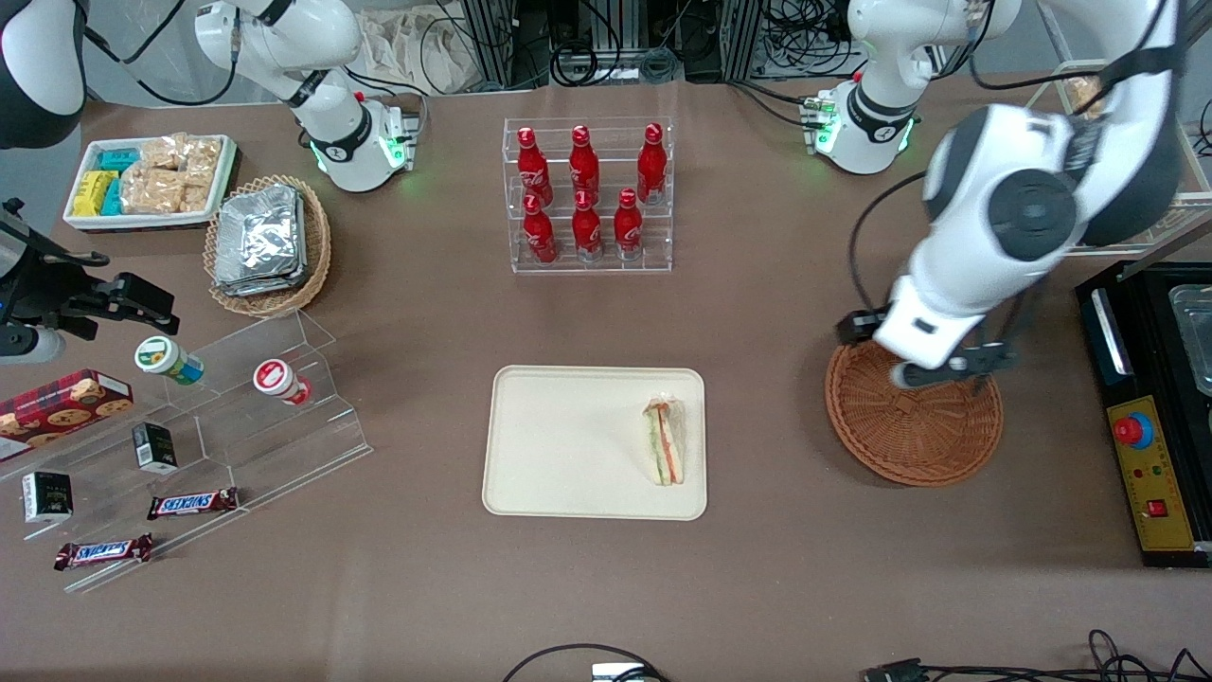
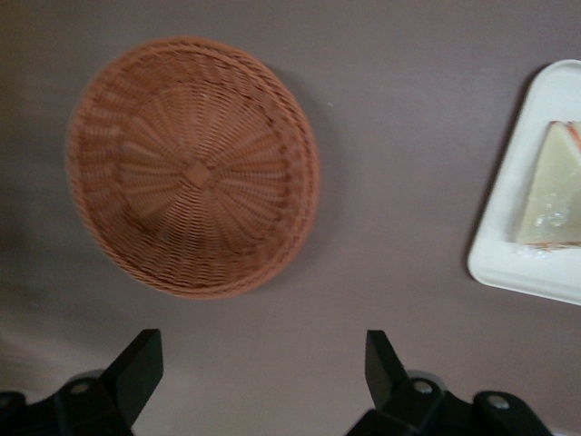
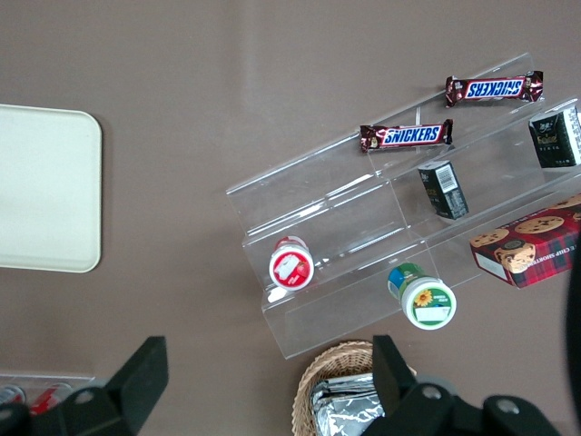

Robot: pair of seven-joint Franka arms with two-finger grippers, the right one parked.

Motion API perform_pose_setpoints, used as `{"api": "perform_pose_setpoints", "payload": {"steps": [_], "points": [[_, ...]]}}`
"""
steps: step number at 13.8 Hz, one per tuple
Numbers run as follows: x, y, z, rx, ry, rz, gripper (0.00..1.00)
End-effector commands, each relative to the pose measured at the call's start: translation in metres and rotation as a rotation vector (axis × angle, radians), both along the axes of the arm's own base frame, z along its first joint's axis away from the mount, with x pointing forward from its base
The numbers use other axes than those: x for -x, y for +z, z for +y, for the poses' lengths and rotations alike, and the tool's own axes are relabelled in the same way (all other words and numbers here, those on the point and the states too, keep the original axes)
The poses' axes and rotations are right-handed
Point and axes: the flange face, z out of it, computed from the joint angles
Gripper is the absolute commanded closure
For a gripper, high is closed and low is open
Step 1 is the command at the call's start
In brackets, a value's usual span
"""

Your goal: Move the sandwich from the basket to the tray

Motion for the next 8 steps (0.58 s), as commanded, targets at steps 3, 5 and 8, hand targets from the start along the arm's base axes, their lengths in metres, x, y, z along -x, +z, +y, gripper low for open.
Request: {"api": "perform_pose_setpoints", "payload": {"steps": [3,5,8], "points": [[0.003,0.042,0.078,0.041,-0.046,0.012,0.00],[-0.006,0.054,0.081,0.050,-0.047,0.013,0.00],[-0.017,0.058,0.081,0.063,-0.047,0.010,0.00]]}}
